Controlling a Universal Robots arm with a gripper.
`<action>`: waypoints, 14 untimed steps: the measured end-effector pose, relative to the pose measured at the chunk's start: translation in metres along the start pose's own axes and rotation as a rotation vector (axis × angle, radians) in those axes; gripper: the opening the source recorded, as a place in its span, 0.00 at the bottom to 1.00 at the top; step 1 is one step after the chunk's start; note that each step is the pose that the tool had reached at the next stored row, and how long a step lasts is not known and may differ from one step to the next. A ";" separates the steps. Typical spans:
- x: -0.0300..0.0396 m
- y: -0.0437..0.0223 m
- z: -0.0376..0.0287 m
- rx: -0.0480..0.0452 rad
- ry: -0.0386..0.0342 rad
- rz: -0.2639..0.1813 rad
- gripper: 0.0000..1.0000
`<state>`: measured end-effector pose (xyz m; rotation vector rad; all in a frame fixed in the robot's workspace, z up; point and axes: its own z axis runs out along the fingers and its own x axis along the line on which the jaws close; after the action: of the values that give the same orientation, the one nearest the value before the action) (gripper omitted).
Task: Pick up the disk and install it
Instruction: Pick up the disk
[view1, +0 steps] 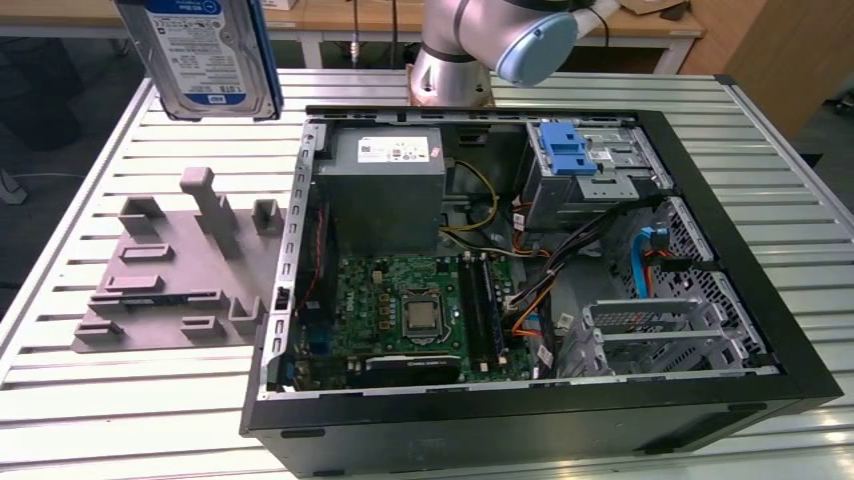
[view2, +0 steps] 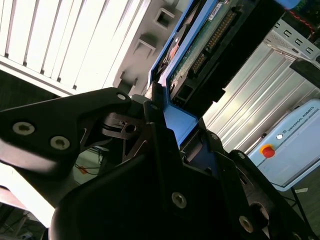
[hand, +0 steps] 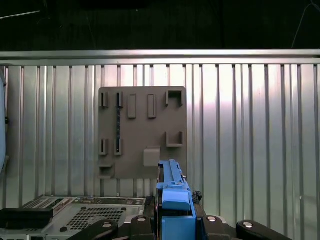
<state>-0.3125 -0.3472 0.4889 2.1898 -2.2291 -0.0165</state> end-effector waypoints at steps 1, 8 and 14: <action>0.0016 -0.0003 0.0000 0.0000 0.0000 0.000 0.36; 0.0137 -0.0019 0.0001 0.0000 0.0000 0.000 0.36; 0.0164 -0.0036 0.0000 -0.0001 0.0001 0.001 0.36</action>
<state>-0.3092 -0.3636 0.4890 2.1888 -2.2299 -0.0166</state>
